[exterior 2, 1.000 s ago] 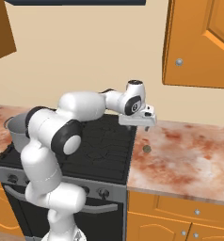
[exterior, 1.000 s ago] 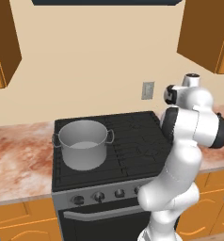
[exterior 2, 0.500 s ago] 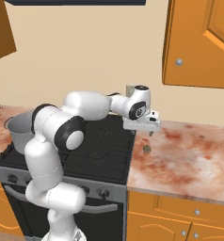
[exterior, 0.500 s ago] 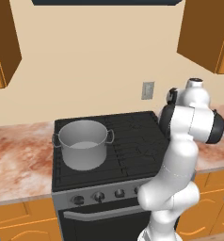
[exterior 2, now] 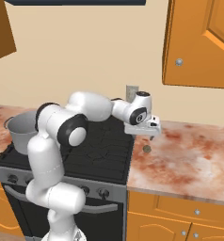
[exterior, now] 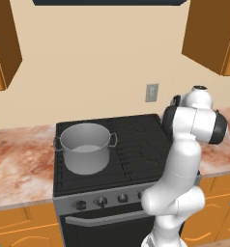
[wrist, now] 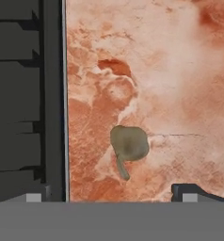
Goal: Turn on the burner for the pot on the stove. Wait thirty seconds for the pot to heat up. Then add the garlic to the pot.
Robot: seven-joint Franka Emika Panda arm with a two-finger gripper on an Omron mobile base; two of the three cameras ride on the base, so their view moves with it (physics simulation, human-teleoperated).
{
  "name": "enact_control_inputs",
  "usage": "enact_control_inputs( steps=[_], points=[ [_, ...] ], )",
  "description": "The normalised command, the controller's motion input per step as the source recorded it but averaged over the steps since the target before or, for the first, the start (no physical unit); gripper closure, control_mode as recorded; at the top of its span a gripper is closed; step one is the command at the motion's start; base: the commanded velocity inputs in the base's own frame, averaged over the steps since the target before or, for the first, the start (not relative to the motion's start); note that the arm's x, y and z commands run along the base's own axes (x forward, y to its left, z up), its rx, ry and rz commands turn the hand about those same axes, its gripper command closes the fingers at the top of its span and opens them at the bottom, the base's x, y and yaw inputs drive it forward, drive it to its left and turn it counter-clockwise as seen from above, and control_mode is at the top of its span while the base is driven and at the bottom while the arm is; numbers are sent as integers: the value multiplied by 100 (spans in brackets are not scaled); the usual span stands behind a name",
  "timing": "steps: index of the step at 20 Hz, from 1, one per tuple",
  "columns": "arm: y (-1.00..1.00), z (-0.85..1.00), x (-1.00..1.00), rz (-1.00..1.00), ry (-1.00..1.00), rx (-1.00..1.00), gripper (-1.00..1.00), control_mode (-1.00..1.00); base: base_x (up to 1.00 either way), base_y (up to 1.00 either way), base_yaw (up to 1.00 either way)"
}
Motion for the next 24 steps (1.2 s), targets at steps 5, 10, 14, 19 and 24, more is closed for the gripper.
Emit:
enact_control_inputs(
  steps=[5,10,14,19,24],
  points=[
    [-15,-24,12,0,0,0,-100,-100,0,0,0],
    [-14,-22,30,0,0,0,-100,-100,0,0,0],
    [-14,-19,23,0,0,0,-100,-100,0,0,0],
    [-8,-23,2,0,2,0,-100,-100,0,0,0],
    [2,-32,-1,0,9,0,-100,-100,0,0,0]
  ],
)
